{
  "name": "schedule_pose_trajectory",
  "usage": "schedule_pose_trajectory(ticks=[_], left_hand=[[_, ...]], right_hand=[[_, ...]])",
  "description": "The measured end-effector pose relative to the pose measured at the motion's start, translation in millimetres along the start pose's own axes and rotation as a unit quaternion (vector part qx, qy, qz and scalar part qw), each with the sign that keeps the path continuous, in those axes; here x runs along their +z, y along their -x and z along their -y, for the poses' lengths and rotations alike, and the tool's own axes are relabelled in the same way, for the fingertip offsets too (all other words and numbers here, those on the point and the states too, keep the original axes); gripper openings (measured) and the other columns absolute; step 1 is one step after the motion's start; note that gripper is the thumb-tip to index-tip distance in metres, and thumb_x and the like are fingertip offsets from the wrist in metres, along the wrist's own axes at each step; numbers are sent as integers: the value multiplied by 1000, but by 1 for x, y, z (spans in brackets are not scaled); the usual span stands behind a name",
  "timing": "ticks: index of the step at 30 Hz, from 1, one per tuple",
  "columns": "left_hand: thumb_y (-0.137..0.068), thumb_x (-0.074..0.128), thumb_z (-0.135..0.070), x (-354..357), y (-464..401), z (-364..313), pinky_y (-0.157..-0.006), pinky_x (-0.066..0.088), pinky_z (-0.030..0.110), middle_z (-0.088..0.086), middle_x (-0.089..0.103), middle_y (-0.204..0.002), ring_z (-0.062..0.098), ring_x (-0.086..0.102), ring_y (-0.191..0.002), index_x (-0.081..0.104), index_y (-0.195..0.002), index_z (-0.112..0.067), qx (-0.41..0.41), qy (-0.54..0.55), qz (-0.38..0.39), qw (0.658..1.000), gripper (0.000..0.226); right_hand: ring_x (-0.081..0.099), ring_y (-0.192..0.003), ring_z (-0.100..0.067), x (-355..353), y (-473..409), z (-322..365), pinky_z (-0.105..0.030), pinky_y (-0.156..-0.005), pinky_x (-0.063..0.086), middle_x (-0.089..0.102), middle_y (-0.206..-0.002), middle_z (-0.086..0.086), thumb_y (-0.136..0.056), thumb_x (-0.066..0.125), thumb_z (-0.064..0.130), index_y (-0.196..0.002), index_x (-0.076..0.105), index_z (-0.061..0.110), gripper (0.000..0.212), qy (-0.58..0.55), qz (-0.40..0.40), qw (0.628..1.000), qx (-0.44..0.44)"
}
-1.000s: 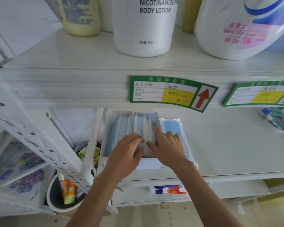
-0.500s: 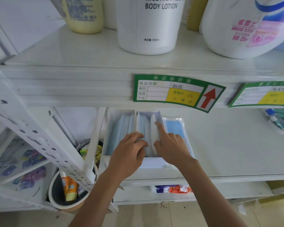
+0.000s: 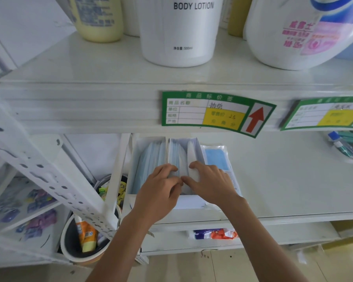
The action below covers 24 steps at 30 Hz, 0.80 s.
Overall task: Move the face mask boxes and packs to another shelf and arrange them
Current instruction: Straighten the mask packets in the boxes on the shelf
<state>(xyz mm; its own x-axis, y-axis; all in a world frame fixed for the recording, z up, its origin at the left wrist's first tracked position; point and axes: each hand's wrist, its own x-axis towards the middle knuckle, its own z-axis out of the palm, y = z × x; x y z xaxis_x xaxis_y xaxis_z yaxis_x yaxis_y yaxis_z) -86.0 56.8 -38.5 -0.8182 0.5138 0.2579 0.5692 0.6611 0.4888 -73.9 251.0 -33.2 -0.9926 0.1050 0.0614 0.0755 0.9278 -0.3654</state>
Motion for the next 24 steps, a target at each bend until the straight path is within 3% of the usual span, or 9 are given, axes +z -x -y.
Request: schedule_pose_trajectory(ticks=[5,10,13,16,20,24], left_hand=[[-99,57,-32,1,0,2,-90,46,18,-9,56,-131,4,48,-127,61,-103,-23,-20,36,-20,999,11],[-94,64,-29,2,-2,5,-86,48,18,-12,59,-125,-6,45,-121,50,-89,-28,-31,58,-20,998,14],[-93,64,-30,3,-1,6,-85,43,9,-13,59,-124,-14,39,-113,50,-88,-29,-29,58,-19,998,15],[-94,65,-28,3,-1,7,-82,36,2,-11,59,-126,-10,43,-116,58,-97,-26,-33,50,-13,998,8],[-97,61,-22,4,-1,7,-95,45,15,-6,57,-135,9,47,-131,69,-123,-24,-9,20,3,1000,28],[-102,52,-27,5,-2,4,-104,50,33,-4,54,-140,15,44,-134,67,-130,-29,15,-48,19,999,32]], right_hand=[[62,-90,-22,-1,2,6,-32,-68,40,69,-112,4,-86,42,80,-127,49,33,63,6,7,1000,11],[66,-96,-27,0,2,14,-36,-69,41,69,-111,4,-76,42,88,-129,47,32,77,37,8,999,39],[62,-90,-25,0,1,15,-36,-69,39,68,-111,4,-79,50,82,-129,45,33,70,34,19,998,45],[52,-82,-19,1,0,12,-35,-68,39,66,-107,5,-85,58,65,-127,42,33,55,24,26,998,45],[55,-80,-21,2,-1,7,-36,-68,43,64,-100,4,-90,56,51,-120,40,32,39,6,29,999,39],[60,-82,-21,-2,0,2,-34,-69,48,62,-101,3,-97,49,44,-120,40,30,28,-23,49,998,15]])
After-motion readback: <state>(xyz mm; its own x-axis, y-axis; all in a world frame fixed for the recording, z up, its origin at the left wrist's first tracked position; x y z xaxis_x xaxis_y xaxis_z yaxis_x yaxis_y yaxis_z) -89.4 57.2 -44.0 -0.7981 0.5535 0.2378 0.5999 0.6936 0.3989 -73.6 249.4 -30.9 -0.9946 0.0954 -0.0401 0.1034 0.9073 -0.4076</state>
